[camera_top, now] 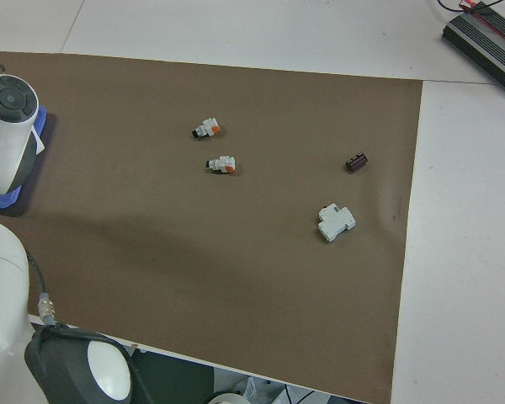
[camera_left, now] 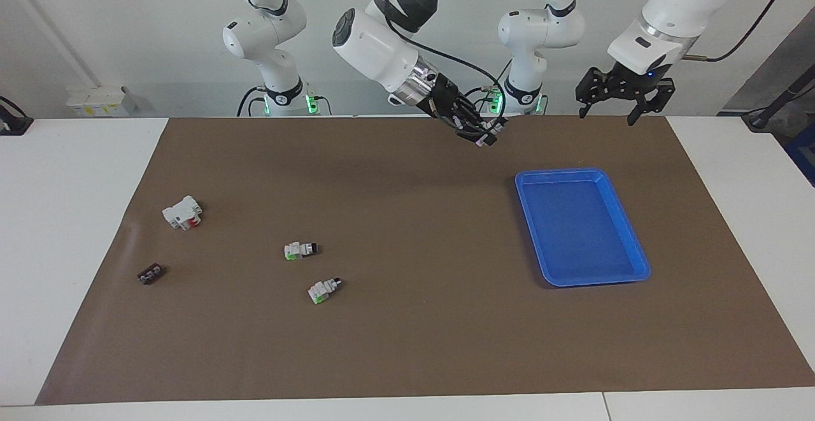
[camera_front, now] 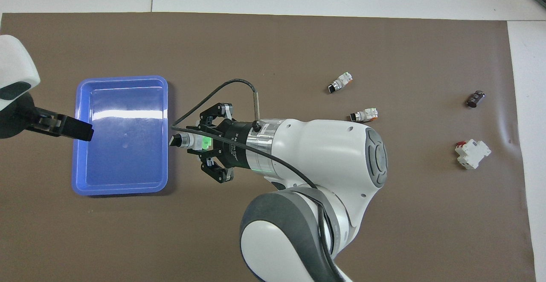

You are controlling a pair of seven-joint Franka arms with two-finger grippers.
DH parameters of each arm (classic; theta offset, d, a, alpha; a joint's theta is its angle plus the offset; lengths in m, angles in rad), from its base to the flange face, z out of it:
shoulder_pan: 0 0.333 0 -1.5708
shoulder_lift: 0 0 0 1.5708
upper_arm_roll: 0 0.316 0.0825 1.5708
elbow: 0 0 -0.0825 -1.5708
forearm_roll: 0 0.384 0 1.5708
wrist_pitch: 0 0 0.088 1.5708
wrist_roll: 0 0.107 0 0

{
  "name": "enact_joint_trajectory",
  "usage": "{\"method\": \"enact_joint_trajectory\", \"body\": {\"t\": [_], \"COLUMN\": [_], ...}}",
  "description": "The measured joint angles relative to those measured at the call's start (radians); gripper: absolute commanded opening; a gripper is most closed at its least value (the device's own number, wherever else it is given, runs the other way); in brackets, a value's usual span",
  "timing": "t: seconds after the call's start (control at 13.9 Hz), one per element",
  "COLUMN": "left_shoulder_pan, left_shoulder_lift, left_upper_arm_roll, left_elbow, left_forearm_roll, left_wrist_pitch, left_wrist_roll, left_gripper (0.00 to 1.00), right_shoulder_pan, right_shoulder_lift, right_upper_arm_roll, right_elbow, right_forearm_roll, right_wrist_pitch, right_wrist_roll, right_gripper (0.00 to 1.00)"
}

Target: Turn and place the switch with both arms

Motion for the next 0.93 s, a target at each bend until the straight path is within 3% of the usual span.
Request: {"method": "enact_joint_trajectory", "body": {"t": [0.29, 0.5, 0.72, 0.93], "left_shoulder_pan": [-0.017, -0.018, -0.018, -0.019], "left_shoulder_lift": [-0.012, -0.014, -0.028, -0.039], "left_upper_arm_roll": [-0.005, -0.007, -0.008, -0.012], "left_elbow": [-0.023, -0.050, -0.089, -0.103], "left_forearm_roll": [-0.094, -0.189, -0.275, -0.354], "left_wrist_pitch": [0.025, 0.077, 0.115, 0.126], "left_wrist_roll": [0.018, 0.151, 0.326, 0.412], "left_gripper": [1.00, 1.00, 0.77, 0.73], "right_shoulder_pan": [-0.002, -0.005, -0.013, -0.023], "right_shoulder_lift": [0.000, 0.000, 0.000, -0.001], "right_upper_arm_roll": [-0.003, -0.007, -0.008, -0.008], "right_elbow": [0.006, 0.006, 0.006, 0.006], "right_forearm_roll": [0.000, 0.002, 0.030, 0.044], "right_wrist_pitch": [-0.012, -0.012, -0.012, -0.012], "right_wrist_roll": [0.000, 0.018, 0.053, 0.054], "right_gripper": [0.00, 0.00, 0.00, 0.00]}}
